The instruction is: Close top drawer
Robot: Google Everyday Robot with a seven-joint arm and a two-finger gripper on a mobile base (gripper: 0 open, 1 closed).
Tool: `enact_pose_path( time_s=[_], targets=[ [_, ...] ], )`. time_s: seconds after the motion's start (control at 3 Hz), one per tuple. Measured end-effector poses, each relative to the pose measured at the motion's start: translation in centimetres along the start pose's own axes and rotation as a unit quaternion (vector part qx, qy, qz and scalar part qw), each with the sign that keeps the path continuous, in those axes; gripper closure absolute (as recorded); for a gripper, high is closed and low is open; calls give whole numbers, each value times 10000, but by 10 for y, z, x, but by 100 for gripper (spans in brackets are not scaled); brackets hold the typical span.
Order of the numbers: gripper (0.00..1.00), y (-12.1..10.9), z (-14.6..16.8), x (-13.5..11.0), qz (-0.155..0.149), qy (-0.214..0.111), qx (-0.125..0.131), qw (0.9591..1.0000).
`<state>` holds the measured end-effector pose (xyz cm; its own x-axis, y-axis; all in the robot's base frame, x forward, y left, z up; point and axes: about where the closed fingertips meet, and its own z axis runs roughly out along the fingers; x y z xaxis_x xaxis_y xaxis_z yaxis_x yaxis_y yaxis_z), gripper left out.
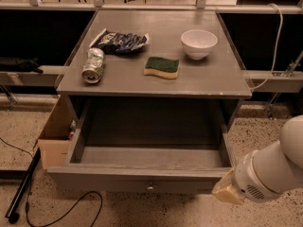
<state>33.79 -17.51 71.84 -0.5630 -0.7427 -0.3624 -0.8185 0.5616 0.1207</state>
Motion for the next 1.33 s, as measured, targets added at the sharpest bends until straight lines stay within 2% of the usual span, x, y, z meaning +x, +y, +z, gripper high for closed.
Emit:
enact_pose_path(
  time_s=[0.33, 1.0, 1.33],
  targets=[
    [100, -10, 26, -7, 42, 158, -60, 9998],
    [100, -35, 71, 1, 440, 257, -215, 9985],
    [97, -37, 74, 2, 472, 262, -235, 9983]
  ],
)
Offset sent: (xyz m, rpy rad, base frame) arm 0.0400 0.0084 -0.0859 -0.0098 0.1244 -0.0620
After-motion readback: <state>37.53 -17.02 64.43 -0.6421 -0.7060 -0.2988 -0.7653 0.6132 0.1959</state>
